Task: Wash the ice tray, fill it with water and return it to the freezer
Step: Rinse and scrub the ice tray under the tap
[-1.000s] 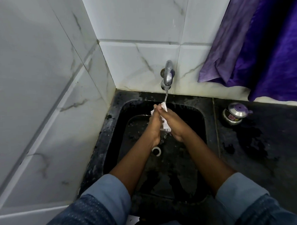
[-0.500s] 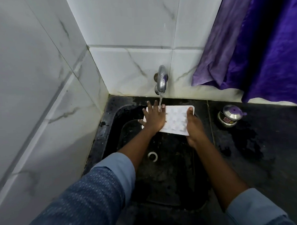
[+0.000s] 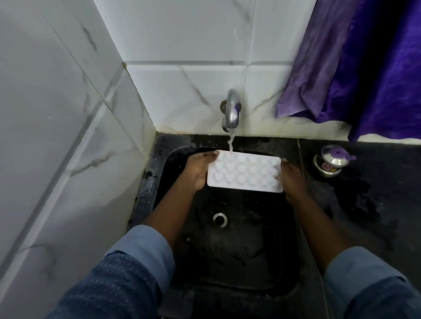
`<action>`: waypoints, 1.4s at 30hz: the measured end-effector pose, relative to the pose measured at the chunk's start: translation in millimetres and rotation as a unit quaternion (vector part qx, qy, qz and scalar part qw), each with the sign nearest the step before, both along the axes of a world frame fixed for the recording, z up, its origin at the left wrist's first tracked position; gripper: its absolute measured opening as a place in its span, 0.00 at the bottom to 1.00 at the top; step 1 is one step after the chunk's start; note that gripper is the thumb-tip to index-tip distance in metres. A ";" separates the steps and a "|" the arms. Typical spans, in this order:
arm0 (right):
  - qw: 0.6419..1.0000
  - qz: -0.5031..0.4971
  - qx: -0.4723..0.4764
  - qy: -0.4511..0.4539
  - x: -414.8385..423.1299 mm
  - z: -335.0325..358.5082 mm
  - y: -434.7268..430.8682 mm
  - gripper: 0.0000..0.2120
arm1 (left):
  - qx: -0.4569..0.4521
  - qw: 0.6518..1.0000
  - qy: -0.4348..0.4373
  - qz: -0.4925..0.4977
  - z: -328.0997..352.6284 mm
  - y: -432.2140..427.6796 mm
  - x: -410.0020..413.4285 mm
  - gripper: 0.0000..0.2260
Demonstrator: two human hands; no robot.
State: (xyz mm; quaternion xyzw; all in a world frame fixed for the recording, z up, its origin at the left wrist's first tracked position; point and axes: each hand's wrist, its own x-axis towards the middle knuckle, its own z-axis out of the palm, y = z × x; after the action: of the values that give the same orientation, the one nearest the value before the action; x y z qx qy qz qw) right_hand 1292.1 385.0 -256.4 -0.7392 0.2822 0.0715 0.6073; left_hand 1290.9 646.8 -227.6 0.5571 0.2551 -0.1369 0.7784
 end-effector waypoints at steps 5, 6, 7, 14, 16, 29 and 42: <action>0.995 0.092 -0.013 0.030 9.1 -8.0 49.2 0.19 | -0.042 0.997 -0.002 0.059 7.7 34.1 -19.9 0.11; 0.994 0.110 -0.014 0.024 8.4 -5.9 59.6 0.15 | -0.041 0.997 -0.003 0.069 9.0 41.2 -24.3 0.09; 0.992 0.123 -0.013 0.023 6.5 -2.2 69.9 0.13 | -0.040 0.996 -0.004 0.082 10.0 49.3 -29.2 0.08; 0.976 0.182 0.093 0.079 16.2 -15.7 107.4 0.19 | -0.032 0.990 -0.016 0.136 18.7 90.3 -64.7 0.11; 0.967 0.181 0.142 0.106 10.9 -7.0 113.2 0.12 | -0.023 0.989 -0.023 0.147 16.7 92.8 -74.0 0.12; 0.939 0.117 0.283 0.155 -6.5 17.0 116.1 0.23 | 0.065 0.989 -0.096 0.096 6.3 0.8 -125.7 0.09; 0.942 0.227 0.194 0.153 -9.5 12.9 80.3 0.09 | 0.151 0.980 -0.127 0.029 -16.2 -32.5 -96.3 0.08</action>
State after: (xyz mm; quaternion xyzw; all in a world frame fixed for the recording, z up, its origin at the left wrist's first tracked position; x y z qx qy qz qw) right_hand 1282.6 465.3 -243.5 -0.6315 0.1768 0.3732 0.6563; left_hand 1194.6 614.3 -243.8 0.6734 0.1878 -0.0024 0.7151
